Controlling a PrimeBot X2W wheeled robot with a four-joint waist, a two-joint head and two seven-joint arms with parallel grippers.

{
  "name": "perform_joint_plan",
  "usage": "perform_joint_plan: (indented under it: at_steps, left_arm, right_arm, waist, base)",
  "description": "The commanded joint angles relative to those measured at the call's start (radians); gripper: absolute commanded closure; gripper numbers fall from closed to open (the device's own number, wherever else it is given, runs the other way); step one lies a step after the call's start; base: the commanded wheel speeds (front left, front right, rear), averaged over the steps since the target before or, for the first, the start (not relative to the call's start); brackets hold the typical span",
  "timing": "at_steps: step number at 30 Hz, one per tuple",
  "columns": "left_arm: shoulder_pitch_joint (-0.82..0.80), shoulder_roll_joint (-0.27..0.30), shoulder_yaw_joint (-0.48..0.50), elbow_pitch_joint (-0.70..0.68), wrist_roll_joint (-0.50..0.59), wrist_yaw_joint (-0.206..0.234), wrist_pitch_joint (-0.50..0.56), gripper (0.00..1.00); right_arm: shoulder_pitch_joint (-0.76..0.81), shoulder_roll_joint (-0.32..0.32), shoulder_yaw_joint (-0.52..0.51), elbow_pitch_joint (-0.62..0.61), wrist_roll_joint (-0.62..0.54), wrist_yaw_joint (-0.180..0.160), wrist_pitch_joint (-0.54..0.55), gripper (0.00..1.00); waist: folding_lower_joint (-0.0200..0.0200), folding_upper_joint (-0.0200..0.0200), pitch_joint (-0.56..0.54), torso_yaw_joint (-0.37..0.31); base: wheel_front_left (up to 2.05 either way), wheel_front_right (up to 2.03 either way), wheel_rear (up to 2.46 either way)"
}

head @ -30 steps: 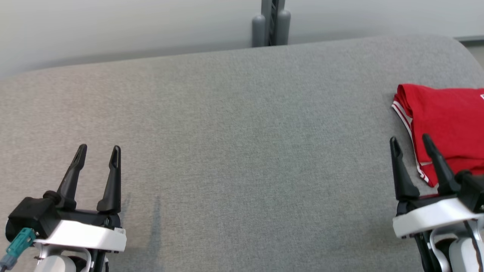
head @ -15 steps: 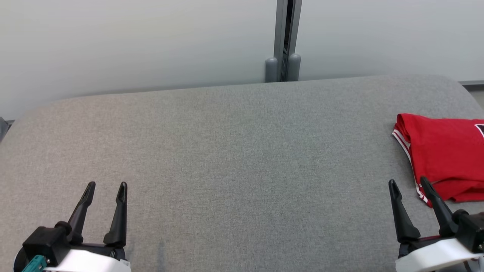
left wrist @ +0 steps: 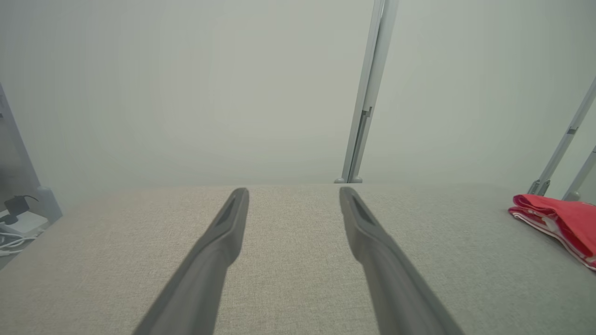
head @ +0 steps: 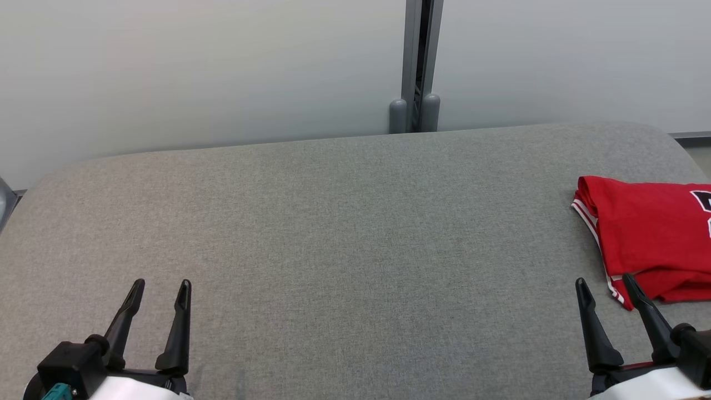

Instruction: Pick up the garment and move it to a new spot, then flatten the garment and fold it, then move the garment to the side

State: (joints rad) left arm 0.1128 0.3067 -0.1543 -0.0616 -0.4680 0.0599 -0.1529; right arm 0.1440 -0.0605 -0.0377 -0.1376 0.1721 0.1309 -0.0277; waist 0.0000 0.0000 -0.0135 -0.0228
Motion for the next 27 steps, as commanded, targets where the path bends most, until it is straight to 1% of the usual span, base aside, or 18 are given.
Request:
perform_joint_plan:
  at_steps: [1,27]
  left_arm:
    - [0.001,0.006,0.0,-0.005,-0.004,0.005,0.001,0.0]
    - [-0.011,0.016,-0.011,-0.011,-0.01,0.021,0.009,0.0]
  right_arm:
    - [0.008,0.0,-0.002,-0.005,-0.005,0.0,0.003,0.0]
    - [-0.008,0.006,0.016,0.008,0.007,0.0,-0.003,0.0]
  waist:
    - [0.0,0.0,0.0,0.001]
    - [0.0,0.0,-0.004,0.011]
  base:
    - [0.0,0.0,0.0]
    - [0.0,0.0,0.0]
